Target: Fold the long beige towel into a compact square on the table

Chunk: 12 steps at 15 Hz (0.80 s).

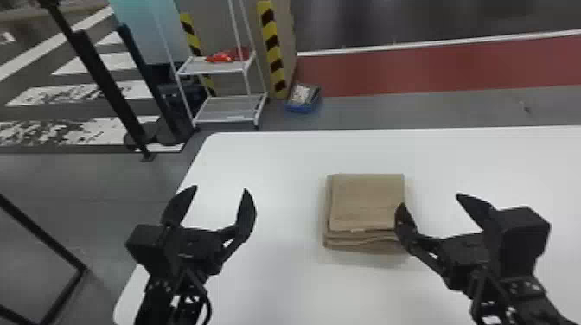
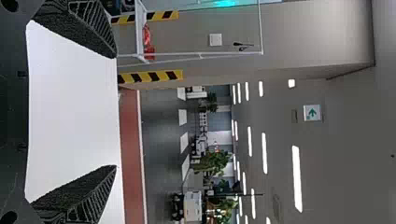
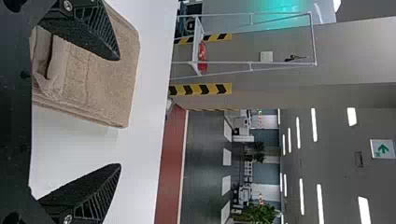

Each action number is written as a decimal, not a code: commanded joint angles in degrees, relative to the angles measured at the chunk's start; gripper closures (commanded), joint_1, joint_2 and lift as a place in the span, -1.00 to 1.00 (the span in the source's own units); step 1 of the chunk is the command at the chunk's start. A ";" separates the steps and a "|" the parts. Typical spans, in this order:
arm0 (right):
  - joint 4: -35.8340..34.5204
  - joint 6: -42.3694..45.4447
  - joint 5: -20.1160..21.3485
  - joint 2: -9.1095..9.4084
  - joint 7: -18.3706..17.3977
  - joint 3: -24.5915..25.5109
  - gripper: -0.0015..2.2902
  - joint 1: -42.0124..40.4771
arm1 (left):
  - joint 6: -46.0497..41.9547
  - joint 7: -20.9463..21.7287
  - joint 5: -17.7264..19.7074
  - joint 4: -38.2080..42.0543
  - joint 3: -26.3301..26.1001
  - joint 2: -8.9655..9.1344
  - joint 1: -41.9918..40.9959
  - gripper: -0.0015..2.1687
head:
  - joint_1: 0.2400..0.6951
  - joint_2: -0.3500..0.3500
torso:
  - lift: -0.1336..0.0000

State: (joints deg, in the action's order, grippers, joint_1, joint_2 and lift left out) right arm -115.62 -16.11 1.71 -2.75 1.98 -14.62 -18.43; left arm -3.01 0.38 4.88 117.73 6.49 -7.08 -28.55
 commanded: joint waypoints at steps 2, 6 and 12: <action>-4.44 0.50 -1.36 -0.85 1.63 3.02 -0.94 -5.03 | -4.23 -0.12 0.93 -2.51 -0.08 0.75 0.25 -0.97 | 1.00 0.71 | -0.85; -6.02 6.30 -4.00 -2.26 1.80 4.87 -0.93 -9.43 | -4.23 0.85 1.72 -1.72 -0.08 0.84 -1.60 -0.97 | 1.00 0.64 | -0.85; -7.52 16.50 -6.55 -5.51 2.68 6.98 -0.92 -16.81 | -9.86 0.67 2.16 -0.57 -0.16 0.84 -6.69 -0.97 | 1.00 0.60 | -0.85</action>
State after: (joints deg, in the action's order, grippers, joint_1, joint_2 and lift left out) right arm -122.79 -1.23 -4.17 -7.58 4.71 -8.37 -33.61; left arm -10.85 1.17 7.01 117.14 6.26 -6.24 -34.35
